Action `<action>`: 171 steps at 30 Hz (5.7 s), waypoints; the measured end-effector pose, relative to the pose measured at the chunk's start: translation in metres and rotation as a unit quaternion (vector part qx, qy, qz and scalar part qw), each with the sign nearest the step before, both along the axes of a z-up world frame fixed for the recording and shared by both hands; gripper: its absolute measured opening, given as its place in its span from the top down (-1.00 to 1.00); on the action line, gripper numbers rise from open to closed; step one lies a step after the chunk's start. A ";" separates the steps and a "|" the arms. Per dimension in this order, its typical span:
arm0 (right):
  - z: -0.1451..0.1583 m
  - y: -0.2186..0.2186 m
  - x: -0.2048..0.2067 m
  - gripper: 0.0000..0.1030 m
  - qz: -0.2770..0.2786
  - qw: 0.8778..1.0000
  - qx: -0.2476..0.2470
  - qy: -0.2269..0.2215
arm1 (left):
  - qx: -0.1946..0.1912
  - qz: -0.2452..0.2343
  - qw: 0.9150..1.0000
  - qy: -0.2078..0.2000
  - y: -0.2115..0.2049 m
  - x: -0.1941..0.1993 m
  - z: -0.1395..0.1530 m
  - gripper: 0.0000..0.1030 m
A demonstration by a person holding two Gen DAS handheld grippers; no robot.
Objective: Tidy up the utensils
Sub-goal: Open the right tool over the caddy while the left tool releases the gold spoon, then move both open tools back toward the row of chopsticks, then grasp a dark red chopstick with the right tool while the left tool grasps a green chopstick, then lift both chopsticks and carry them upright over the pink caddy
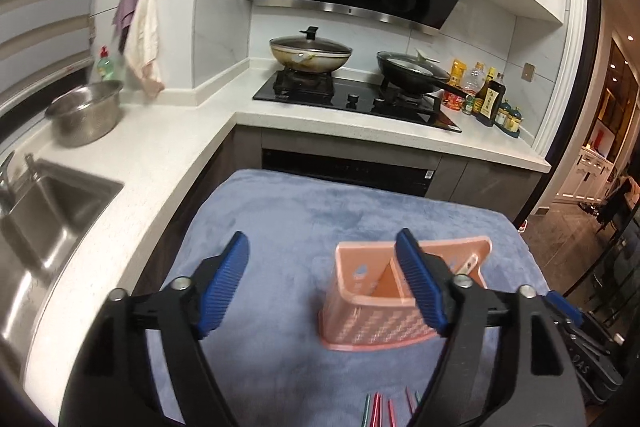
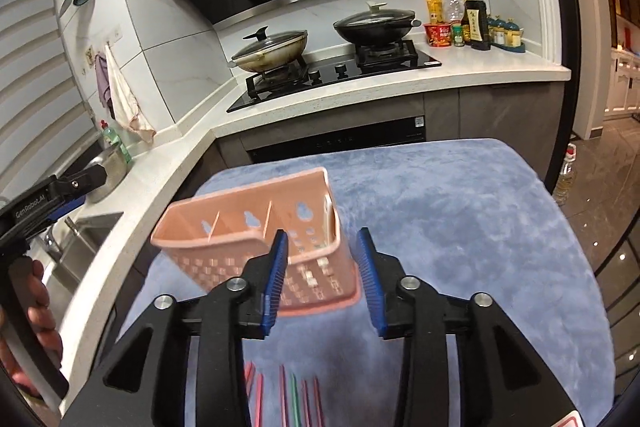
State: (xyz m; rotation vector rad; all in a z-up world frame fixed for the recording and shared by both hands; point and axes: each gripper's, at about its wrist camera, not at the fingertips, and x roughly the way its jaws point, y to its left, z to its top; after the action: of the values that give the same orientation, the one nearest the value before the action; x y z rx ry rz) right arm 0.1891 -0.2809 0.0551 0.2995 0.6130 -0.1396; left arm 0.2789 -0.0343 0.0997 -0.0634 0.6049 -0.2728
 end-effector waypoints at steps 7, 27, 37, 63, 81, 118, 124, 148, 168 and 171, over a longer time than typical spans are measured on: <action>-0.017 0.012 -0.061 0.19 -0.001 0.999 -0.016 0.032 | 0.017 0.003 0.999 0.037 0.022 -0.058 -0.033 -0.45; -0.108 0.058 -0.176 0.18 0.013 0.989 -0.019 0.144 | 0.069 -0.043 0.985 0.151 0.027 -0.182 -0.142 -0.45; -0.120 0.069 -0.181 0.27 0.030 0.987 -0.033 0.154 | 0.085 -0.051 0.981 0.164 0.023 -0.194 -0.159 -0.45; -0.139 0.072 -0.175 0.79 0.040 0.983 -0.035 0.177 | 0.095 -0.061 0.973 0.199 0.018 -0.194 -0.188 -0.35; -0.143 0.074 -0.174 0.81 0.041 0.983 -0.038 0.175 | 0.103 -0.058 0.975 0.188 0.020 -0.195 -0.195 -0.01; -0.040 0.045 -0.179 0.86 0.012 0.997 -0.019 0.068 | 0.025 -0.069 0.981 0.178 0.070 -0.198 -0.163 0.45; -0.044 0.047 -0.180 0.86 0.012 0.997 -0.020 0.076 | 0.033 -0.070 0.978 0.194 0.072 -0.203 -0.192 0.45; 0.013 0.046 -0.156 0.86 0.018 0.999 -0.048 0.007 | -0.017 -0.046 0.998 0.049 0.080 -0.176 -0.049 0.87; 0.104 0.000 -0.069 0.86 0.026 0.993 0.008 -0.117 | -0.050 -0.060 0.991 -0.111 0.038 -0.092 0.099 0.87; 0.118 -0.001 -0.049 0.86 0.025 0.990 0.009 -0.138 | -0.059 -0.055 0.986 -0.147 0.029 -0.078 0.122 0.87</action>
State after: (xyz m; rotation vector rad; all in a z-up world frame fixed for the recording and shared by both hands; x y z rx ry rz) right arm 0.1399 -0.2822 0.1730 0.3145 0.3478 -0.0425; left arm 0.2008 -0.0049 0.2220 -0.1014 0.2993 -0.4164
